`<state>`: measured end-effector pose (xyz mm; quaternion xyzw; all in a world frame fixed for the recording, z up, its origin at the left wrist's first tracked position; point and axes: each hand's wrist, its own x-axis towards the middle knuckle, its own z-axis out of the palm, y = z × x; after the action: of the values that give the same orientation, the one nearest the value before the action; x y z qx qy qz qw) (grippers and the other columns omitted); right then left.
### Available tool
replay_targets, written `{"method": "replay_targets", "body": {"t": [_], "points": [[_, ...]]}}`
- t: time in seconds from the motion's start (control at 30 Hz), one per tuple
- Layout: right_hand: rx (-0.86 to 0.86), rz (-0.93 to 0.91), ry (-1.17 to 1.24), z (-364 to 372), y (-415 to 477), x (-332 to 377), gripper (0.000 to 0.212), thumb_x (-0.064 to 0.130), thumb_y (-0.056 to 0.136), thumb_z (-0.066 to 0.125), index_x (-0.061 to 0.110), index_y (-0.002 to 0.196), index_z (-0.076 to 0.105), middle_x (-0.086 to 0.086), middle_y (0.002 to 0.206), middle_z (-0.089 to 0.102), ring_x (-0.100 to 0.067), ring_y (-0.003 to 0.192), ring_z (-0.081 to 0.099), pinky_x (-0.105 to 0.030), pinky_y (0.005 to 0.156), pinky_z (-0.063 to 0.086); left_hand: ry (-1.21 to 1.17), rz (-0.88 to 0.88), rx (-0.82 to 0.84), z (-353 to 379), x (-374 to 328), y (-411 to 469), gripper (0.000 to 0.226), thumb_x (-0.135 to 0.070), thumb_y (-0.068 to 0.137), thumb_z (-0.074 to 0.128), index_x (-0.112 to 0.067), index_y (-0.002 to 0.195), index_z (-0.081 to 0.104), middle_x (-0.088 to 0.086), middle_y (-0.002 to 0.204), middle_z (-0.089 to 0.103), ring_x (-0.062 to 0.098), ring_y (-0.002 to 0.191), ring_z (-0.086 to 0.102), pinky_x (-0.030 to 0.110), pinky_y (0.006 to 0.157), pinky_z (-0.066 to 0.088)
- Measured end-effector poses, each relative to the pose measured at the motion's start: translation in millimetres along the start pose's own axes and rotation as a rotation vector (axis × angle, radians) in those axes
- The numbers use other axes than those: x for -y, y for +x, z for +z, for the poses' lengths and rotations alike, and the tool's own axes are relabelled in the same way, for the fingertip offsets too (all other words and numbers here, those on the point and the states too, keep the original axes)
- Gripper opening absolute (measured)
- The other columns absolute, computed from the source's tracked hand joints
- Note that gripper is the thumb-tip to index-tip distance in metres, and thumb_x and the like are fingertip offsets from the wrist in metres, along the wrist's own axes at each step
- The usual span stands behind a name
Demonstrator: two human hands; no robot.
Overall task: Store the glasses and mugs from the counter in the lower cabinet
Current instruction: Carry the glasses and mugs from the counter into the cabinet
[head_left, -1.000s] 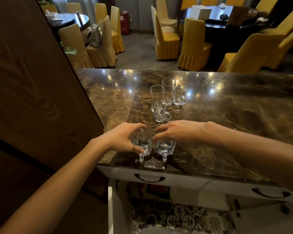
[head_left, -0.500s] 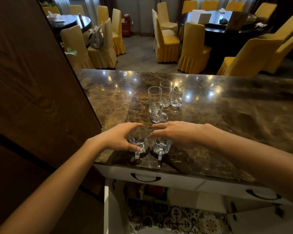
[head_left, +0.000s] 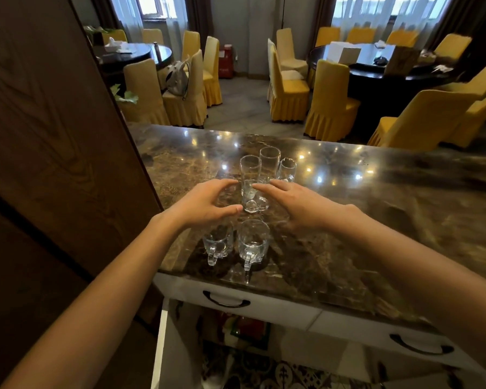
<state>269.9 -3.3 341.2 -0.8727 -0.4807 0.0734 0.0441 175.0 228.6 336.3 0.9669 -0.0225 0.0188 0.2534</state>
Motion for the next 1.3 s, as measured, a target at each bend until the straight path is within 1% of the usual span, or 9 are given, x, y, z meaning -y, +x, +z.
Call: {"method": "replay_targets", "body": {"t": [0.1, 0.17, 0.27, 0.57, 0.77, 0.87, 1.03, 1.17, 1.3], "points": [[-0.057, 0.053, 0.030, 2.4, -3.0, -14.4, 0.105, 0.034, 0.085, 0.076, 0.040, 0.160, 0.002, -0.012, 0.166, 0.021, -0.033, 0.150, 0.028, -0.044, 0.118, 0.036, -0.016, -0.035, -0.030, 3.4, -11.5, 9.2, 0.064, -0.044, 0.091, 0.068, -0.024, 0.148, 0.045, -0.002, 0.144, 0.056, 0.014, 0.128, 0.054, 0.029, 0.104, 0.045], [-0.070, 0.075, 0.051, 1.3, -5.7, -22.5, 0.104, 0.037, 0.086, 0.075, 0.040, 0.160, 0.001, -0.014, 0.167, 0.017, -0.033, 0.152, 0.023, -0.044, 0.121, 0.031, -0.034, -0.064, -0.041, 4.6, -18.7, 15.9, 0.064, -0.044, 0.090, 0.069, -0.024, 0.147, 0.046, -0.001, 0.143, 0.057, 0.015, 0.126, 0.056, 0.035, 0.105, 0.048], [-0.083, 0.110, 0.059, -2.7, -4.5, -31.9, 0.105, 0.038, 0.087, 0.074, 0.035, 0.161, 0.000, -0.016, 0.167, 0.015, -0.033, 0.153, 0.021, -0.044, 0.121, 0.028, -0.039, -0.093, -0.069, 4.6, -26.0, 26.0, 0.067, -0.044, 0.089, 0.069, -0.021, 0.147, 0.046, 0.002, 0.143, 0.057, 0.018, 0.125, 0.057, 0.041, 0.105, 0.050], [-0.086, 0.207, 0.100, -9.0, 34.9, -61.8, 0.108, 0.040, 0.088, 0.074, 0.034, 0.161, -0.004, -0.020, 0.168, 0.009, -0.037, 0.154, 0.018, -0.044, 0.121, 0.026, -0.003, -0.166, -0.094, 1.6, -24.3, 71.2, 0.078, -0.040, 0.089, 0.072, -0.020, 0.154, 0.034, 0.008, 0.153, 0.046, 0.026, 0.137, 0.047, 0.042, 0.111, 0.043], [-0.114, 0.260, 0.124, -13.0, 74.8, -79.1, 0.109, 0.037, 0.087, 0.076, 0.033, 0.162, -0.003, -0.019, 0.169, 0.003, -0.038, 0.156, 0.004, -0.048, 0.124, 0.017, 0.053, -0.214, 0.033, 8.7, -0.4, 107.9, 0.095, -0.046, 0.086, 0.073, -0.024, 0.160, 0.017, 0.007, 0.168, 0.016, 0.024, 0.153, 0.019, 0.041, 0.121, 0.024], [-0.115, 0.287, 0.111, -10.3, 95.7, -86.5, 0.113, 0.034, 0.085, 0.078, 0.037, 0.161, -0.004, -0.017, 0.169, -0.001, -0.039, 0.156, 0.001, -0.054, 0.124, 0.020, 0.057, -0.232, 0.055, 13.2, 12.5, 125.7, 0.099, -0.049, 0.086, 0.072, -0.025, 0.161, 0.012, 0.008, 0.169, 0.008, 0.025, 0.155, 0.014, 0.042, 0.122, 0.022], [-0.085, 0.294, 0.117, -6.1, 124.3, -95.3, 0.117, 0.029, 0.082, 0.082, 0.038, 0.161, -0.004, -0.018, 0.169, -0.002, -0.037, 0.156, 0.007, -0.050, 0.122, 0.028, 0.045, -0.186, 0.097, 17.5, 23.4, 146.3, 0.097, -0.046, 0.085, 0.074, -0.021, 0.159, 0.018, 0.007, 0.163, 0.030, 0.025, 0.148, 0.032, 0.041, 0.118, 0.032], [-0.047, 0.278, 0.121, -2.3, 142.9, -104.5, 0.116, 0.022, 0.083, 0.079, 0.041, 0.160, -0.006, -0.015, 0.170, -0.002, -0.037, 0.150, 0.030, -0.043, 0.110, 0.046, 0.029, -0.174, 0.120, 23.4, 28.9, 155.1, 0.096, -0.044, 0.084, 0.076, -0.022, 0.159, 0.020, 0.009, 0.157, 0.039, 0.027, 0.143, 0.040, 0.046, 0.116, 0.036], [-0.035, 0.262, 0.089, -2.3, 158.7, -112.5, 0.115, 0.022, 0.082, 0.079, 0.038, 0.161, -0.004, -0.015, 0.169, 0.008, -0.036, 0.144, 0.040, -0.044, 0.109, 0.047, 0.036, -0.180, 0.103, 25.5, 35.1, 165.1, 0.094, -0.043, 0.084, 0.075, -0.023, 0.159, 0.021, 0.010, 0.153, 0.044, 0.029, 0.139, 0.045, 0.045, 0.113, 0.039]]}}
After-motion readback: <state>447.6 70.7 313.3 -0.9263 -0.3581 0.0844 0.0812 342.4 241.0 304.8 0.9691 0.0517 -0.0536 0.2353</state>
